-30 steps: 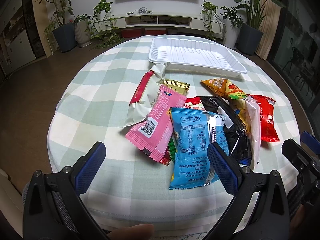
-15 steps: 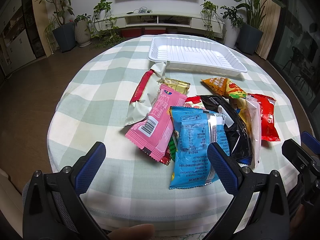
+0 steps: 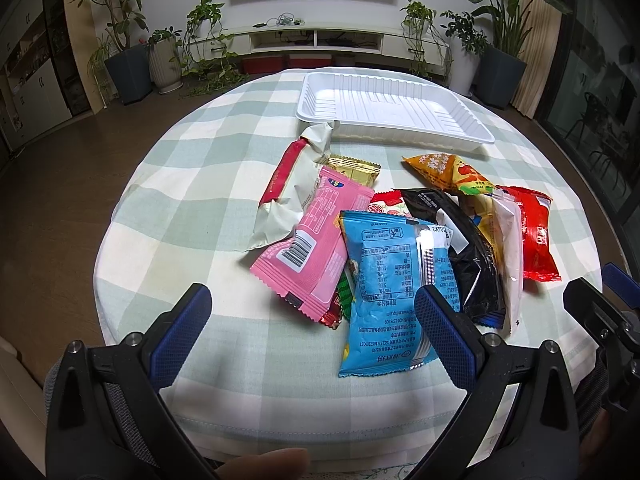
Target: Organize snacks
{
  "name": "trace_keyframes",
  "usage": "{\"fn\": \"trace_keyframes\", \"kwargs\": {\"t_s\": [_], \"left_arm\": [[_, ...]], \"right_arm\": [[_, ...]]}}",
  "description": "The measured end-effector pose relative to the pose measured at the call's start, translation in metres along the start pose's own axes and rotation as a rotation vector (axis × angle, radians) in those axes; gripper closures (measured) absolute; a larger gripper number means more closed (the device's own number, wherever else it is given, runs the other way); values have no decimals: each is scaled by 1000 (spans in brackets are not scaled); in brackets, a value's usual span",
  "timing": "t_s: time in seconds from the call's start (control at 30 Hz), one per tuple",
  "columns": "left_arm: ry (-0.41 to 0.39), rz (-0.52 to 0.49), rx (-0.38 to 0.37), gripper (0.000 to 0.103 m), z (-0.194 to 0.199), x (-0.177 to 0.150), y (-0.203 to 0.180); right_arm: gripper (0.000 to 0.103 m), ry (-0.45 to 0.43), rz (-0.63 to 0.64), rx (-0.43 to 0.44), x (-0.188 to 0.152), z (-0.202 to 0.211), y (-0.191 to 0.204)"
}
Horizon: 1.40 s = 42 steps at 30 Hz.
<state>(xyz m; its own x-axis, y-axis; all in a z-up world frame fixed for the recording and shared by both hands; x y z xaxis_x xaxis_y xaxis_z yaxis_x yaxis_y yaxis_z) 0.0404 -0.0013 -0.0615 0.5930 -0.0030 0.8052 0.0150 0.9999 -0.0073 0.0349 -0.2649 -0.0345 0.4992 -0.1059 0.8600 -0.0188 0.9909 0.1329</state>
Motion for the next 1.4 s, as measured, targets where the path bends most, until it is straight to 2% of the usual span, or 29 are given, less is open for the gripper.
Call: {"fn": "trace_keyframes", "kwargs": {"t_s": [0.8,0.9,0.97,1.03,1.1,1.2,1.4], "left_arm": [[21,18,-3,0,-3,-8,8],[25,36,-50,0,-4,-9,11],[29,51,-140,0,-4,-11,9],[32,94,-281,0,-2,-13,6],[24,88,-264,0,3,-17,10],[82,18,-241,0,4,-26,11],[134,56,-180,0,-9,-21,43]], "right_arm": [[0,6,-7,0,-6,-2,-1],[0,5,-12,-2,-12,-1,0],[0,3,-13,-4,-16,-1,3],[0,3,-16,-4,-20,0,5],[0,3,-16,-4,-21,0,6],[0,4,-19,-3,-20,0,5],[0,-6,-28,11,-26,10,6]]}}
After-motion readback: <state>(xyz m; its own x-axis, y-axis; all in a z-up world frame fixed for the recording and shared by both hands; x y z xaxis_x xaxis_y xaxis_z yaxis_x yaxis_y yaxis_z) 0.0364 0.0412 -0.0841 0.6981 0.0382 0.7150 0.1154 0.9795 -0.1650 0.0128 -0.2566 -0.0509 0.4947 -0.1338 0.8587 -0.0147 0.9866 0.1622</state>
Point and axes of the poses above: each gripper's, at about its wrist camera, not at the fingertips, and z roughly against the way its jaws point, y to its left, x to its top, the point moved 6 cm from there along -z, roughly the way its jaws point, and after that the axes turned 14 degrees about -y, right-handed, at the moved point
